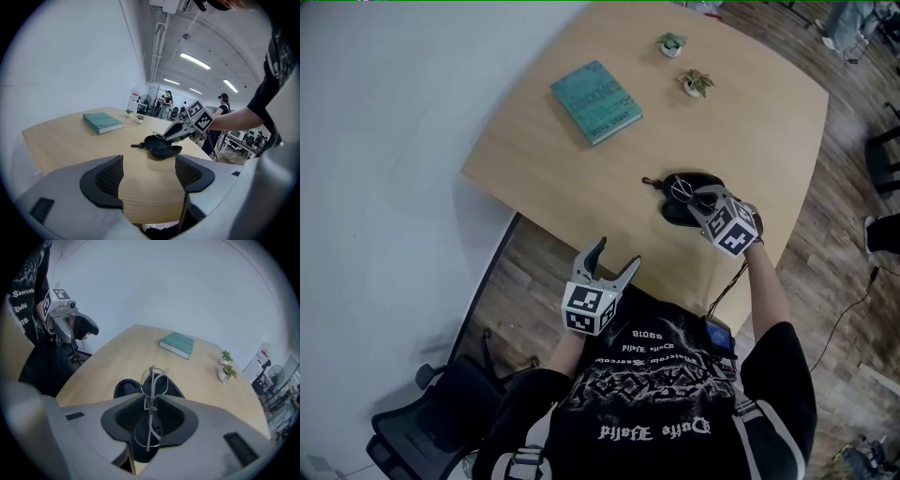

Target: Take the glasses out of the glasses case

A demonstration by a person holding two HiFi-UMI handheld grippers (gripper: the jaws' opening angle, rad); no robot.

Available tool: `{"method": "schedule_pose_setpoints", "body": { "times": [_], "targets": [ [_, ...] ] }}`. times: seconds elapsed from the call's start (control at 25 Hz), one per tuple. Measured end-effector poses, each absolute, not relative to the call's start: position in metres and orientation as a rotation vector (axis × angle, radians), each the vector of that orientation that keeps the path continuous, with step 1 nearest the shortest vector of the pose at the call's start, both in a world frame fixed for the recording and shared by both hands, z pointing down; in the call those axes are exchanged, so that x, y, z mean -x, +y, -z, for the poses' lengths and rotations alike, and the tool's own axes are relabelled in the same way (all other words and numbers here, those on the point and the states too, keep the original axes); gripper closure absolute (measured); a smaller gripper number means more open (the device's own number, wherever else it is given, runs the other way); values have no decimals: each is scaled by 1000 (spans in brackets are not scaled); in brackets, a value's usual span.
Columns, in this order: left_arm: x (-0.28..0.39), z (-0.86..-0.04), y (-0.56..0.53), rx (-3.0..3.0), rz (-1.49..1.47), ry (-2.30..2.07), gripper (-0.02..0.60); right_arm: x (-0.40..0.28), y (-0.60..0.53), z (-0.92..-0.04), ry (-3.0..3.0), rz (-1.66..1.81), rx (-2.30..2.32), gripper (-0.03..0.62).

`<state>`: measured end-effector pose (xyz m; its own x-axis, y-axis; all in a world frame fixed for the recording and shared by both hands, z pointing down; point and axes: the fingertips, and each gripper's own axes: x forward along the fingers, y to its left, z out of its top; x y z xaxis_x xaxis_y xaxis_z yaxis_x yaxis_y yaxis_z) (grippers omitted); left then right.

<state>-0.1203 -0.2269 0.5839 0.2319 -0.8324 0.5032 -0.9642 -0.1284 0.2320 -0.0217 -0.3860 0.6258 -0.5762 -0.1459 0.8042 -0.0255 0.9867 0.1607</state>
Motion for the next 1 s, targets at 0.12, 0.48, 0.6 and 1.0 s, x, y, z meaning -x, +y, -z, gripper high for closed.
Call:
{"method": "schedule_pose_setpoints", "body": {
  "times": [0.12,0.48,0.6,1.0],
  "targets": [
    [121,-580,-227,-2021,-328,-1643,225,21,-383,-613,-2199,171,-153,502],
    [117,-568,-229,-2090,-304,-1617,225,16,-374,-575,-2269,191,-308,502],
    [112,-568,-232,-2110,-299,-1594,225,12,-370,-559,-2301,213,-373,502],
    [87,-558,-240,-2195,-278,-1524,225,-20,-352,-527,-2392,140,-641,502]
  ]
}}
